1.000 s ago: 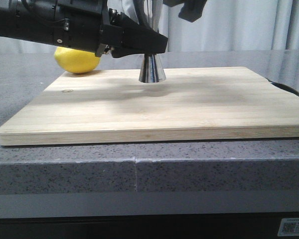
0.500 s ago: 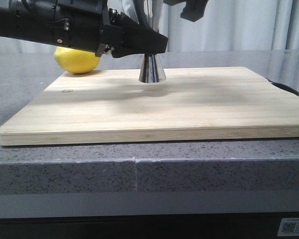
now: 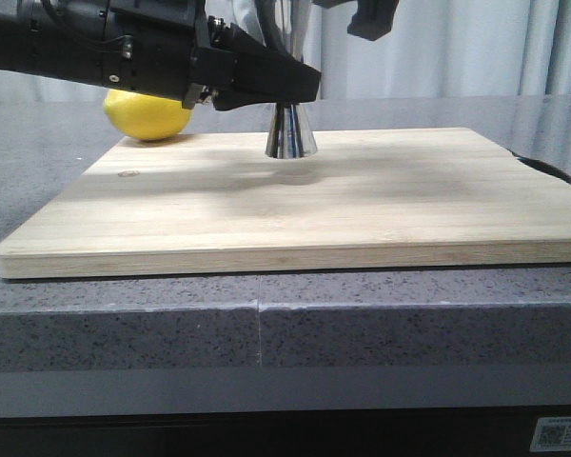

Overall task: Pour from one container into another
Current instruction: 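Tilt the beaker with the right gripper, pouring into the jigger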

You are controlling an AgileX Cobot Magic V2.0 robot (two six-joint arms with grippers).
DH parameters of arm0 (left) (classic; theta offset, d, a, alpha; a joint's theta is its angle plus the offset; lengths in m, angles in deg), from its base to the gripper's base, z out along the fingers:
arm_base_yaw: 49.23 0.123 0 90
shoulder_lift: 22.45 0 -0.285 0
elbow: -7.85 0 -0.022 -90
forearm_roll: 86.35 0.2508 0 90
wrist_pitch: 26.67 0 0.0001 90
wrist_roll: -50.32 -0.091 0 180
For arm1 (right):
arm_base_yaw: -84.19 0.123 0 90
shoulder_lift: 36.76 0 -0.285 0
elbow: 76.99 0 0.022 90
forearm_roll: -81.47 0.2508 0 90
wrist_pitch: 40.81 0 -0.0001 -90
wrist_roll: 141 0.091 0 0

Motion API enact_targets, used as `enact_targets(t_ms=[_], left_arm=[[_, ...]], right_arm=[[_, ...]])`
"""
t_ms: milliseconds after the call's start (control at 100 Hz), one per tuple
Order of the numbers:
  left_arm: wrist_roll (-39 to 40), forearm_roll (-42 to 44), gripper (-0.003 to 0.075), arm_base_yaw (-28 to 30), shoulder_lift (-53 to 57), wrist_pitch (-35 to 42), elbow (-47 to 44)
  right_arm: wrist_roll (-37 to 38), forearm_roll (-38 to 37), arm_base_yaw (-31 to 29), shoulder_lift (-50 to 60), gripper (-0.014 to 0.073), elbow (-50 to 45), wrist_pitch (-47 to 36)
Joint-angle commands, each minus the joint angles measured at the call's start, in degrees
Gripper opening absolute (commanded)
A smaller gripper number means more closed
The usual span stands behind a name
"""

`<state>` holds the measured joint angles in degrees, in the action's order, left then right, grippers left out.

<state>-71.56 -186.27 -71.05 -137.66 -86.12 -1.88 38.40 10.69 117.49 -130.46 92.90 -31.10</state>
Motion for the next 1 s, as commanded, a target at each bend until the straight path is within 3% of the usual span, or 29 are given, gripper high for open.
enact_targets(t_ms=[0, 990], left_arm=[[0.1, -4.1, 0.0007, -0.5, 2.6, -3.6, 1.7], [0.1, -4.1, 0.0008, -0.5, 2.6, -3.6, 1.7]], right_arm=[[-0.2, -1.9, 0.1, 2.2, 0.0259, 1.6, -1.6], [-0.2, -6.4, 0.1, 2.2, 0.0259, 1.6, -2.3]])
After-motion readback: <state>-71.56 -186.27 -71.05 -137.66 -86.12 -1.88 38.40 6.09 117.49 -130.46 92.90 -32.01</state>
